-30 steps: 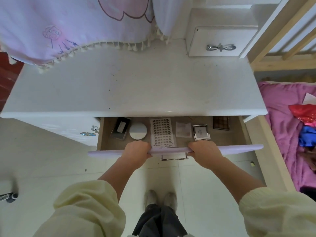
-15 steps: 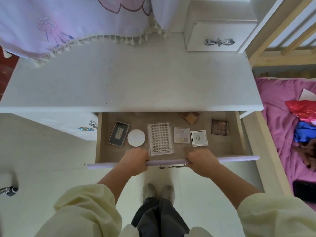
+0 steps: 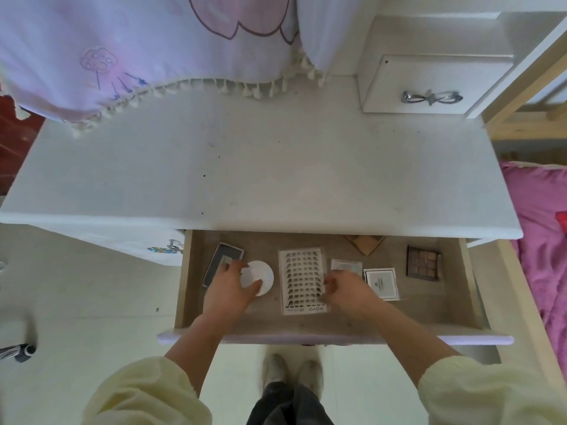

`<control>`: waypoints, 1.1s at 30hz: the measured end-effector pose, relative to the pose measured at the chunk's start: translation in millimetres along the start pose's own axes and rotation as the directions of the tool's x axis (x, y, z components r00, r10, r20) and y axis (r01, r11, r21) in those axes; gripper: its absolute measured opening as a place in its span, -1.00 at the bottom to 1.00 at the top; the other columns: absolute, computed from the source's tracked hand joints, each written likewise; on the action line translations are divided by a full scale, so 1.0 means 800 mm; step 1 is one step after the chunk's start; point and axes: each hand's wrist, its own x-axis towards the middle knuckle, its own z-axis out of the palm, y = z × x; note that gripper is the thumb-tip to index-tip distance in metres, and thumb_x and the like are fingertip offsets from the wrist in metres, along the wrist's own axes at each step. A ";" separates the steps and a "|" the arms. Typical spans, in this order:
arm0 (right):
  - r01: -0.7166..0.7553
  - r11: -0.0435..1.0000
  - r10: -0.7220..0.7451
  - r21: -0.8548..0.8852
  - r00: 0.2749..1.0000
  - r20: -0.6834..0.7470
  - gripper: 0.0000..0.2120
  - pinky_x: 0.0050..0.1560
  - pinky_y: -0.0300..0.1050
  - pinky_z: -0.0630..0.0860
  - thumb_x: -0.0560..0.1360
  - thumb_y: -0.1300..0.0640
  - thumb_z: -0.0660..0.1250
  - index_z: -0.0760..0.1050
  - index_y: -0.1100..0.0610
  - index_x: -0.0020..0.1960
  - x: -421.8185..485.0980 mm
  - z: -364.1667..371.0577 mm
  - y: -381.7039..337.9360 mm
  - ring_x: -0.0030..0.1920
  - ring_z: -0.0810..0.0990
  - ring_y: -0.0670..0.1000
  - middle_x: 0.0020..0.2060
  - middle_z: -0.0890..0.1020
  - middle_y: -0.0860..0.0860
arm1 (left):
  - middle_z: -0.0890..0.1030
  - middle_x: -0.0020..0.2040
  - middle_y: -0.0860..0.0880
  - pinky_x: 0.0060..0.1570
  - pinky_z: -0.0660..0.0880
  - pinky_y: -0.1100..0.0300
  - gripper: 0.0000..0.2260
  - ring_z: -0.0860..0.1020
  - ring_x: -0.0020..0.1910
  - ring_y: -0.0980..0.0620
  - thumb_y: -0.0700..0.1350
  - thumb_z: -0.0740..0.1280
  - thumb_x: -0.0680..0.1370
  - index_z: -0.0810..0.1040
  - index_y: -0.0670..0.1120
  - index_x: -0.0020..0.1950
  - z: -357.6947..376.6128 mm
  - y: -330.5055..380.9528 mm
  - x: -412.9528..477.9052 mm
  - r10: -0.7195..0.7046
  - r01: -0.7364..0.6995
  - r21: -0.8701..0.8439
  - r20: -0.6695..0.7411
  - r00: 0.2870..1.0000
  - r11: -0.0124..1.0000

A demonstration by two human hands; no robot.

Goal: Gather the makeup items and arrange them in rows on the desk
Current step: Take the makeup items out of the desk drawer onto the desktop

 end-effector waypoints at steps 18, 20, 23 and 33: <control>-0.311 0.950 0.298 -0.017 0.923 -0.242 0.04 0.28 0.01 0.40 0.22 -0.37 0.48 0.16 0.24 0.41 0.073 0.065 -0.036 0.38 0.23 0.16 0.33 0.25 0.16 | 0.33 0.39 -0.03 0.36 0.22 0.08 -0.31 0.21 0.40 -0.08 0.33 0.37 0.39 0.30 0.00 0.38 0.042 -0.014 0.046 0.126 -0.097 0.337 -0.067 0.990 0.937; -0.327 0.945 0.316 -0.006 0.916 -0.248 0.05 0.29 0.01 0.37 0.21 -0.38 0.48 0.16 0.23 0.42 0.073 0.068 -0.038 0.38 0.22 0.16 0.34 0.24 0.16 | 0.33 0.40 -0.04 0.36 0.21 0.09 -0.32 0.21 0.41 -0.07 0.31 0.38 0.39 0.29 -0.01 0.36 0.042 -0.012 0.043 0.126 -0.092 0.333 -0.080 0.989 0.938; -0.303 0.953 0.281 -0.011 0.896 -0.344 0.01 0.28 0.00 0.34 0.20 -0.37 0.49 0.21 0.20 0.38 0.066 0.071 -0.039 0.34 0.26 0.15 0.30 0.29 0.14 | 0.34 0.41 -0.04 0.39 0.20 0.10 -0.38 0.21 0.44 -0.06 0.26 0.37 0.44 0.28 -0.02 0.35 0.041 -0.009 0.034 0.159 -0.121 0.355 -0.080 0.984 0.927; 0.018 0.998 -0.033 -0.056 0.963 -0.268 -0.67 0.05 0.09 0.59 0.57 0.04 0.30 0.33 0.08 0.27 0.020 0.051 -0.063 0.08 0.63 0.16 0.12 0.64 0.09 | 0.52 0.23 -0.05 0.11 0.48 0.08 -0.60 0.56 0.15 -0.07 0.02 0.39 0.52 0.44 -0.03 0.32 0.022 -0.014 0.004 0.029 -0.030 0.152 0.009 1.000 0.988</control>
